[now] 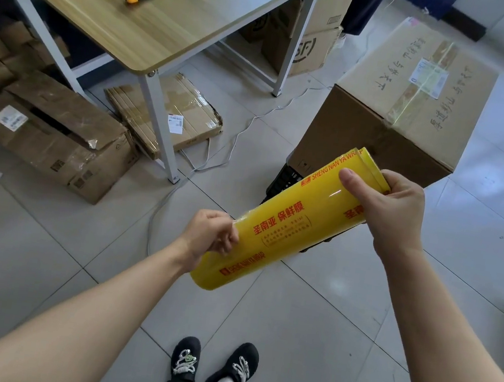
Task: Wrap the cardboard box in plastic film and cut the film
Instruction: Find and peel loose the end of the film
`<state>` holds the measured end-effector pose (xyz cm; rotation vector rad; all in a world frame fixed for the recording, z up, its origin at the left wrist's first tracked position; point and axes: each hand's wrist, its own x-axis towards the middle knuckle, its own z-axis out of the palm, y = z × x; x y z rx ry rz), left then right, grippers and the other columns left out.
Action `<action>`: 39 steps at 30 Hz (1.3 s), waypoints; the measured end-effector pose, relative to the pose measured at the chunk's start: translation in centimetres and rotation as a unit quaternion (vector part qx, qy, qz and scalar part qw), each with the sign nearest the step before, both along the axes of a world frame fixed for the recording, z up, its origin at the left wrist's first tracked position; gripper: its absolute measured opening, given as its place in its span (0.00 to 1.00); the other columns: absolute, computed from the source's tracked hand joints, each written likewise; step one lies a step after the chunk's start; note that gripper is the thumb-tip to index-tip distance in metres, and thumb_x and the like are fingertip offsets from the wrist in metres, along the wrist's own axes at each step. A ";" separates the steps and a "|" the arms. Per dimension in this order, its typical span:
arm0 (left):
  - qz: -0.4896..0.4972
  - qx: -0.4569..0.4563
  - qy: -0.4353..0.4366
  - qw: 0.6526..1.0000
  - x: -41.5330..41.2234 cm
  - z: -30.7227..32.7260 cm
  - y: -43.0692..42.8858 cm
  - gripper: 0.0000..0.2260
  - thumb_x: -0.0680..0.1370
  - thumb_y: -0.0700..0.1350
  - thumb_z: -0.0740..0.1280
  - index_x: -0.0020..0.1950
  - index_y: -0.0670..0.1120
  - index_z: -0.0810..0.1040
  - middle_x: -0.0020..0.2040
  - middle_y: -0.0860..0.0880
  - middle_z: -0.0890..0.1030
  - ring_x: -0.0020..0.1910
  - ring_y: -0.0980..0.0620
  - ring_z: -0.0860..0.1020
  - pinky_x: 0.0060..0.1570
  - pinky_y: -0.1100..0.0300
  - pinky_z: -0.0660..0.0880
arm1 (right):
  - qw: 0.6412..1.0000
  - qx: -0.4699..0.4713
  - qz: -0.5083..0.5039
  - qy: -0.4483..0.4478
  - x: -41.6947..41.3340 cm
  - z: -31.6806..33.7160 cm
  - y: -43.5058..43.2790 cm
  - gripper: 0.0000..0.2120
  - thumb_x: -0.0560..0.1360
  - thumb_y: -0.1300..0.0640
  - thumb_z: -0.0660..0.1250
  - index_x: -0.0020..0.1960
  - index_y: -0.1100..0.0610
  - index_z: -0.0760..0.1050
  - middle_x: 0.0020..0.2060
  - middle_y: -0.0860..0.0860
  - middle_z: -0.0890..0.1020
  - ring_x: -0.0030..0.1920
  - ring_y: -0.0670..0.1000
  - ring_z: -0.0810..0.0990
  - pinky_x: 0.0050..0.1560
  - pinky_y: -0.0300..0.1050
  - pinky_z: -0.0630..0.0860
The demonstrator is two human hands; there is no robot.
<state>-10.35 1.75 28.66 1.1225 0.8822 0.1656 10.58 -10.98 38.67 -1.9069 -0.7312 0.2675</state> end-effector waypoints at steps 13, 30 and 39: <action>0.034 0.076 0.042 0.996 2.4 0.3 0.4 0.07 0.79 0.46 0.67 0.44 0.45 0.73 0.37 0.45 0.77 0.30 0.50 0.75 0.32 0.57 0.74 | 0.993 -0.010 0.038 -0.113 -0.1 -1.4 -0.1 0.29 0.66 0.37 0.72 0.28 0.63 0.70 0.26 0.54 0.74 0.38 0.54 0.76 0.43 0.57 0.76; -0.060 0.060 0.017 0.996 4.2 3.3 -0.2 0.13 0.77 0.56 0.67 0.43 0.47 0.73 0.26 0.51 0.76 0.24 0.52 0.73 0.26 0.61 0.69 | 0.990 -0.026 0.071 -0.116 -0.2 -1.6 0.1 0.26 0.67 0.37 0.71 0.28 0.59 0.71 0.28 0.54 0.76 0.38 0.55 0.77 0.54 0.55 0.75; -0.074 0.565 -0.048 0.820 3.2 2.5 -2.1 0.12 0.79 0.50 0.61 0.41 0.43 0.75 0.35 0.49 0.78 0.31 0.48 0.75 0.30 0.54 0.76 | 0.987 -0.050 0.060 -0.137 -0.7 -2.0 0.3 0.23 0.65 0.35 0.71 0.27 0.52 0.69 0.32 0.52 0.77 0.44 0.53 0.76 0.45 0.58 0.76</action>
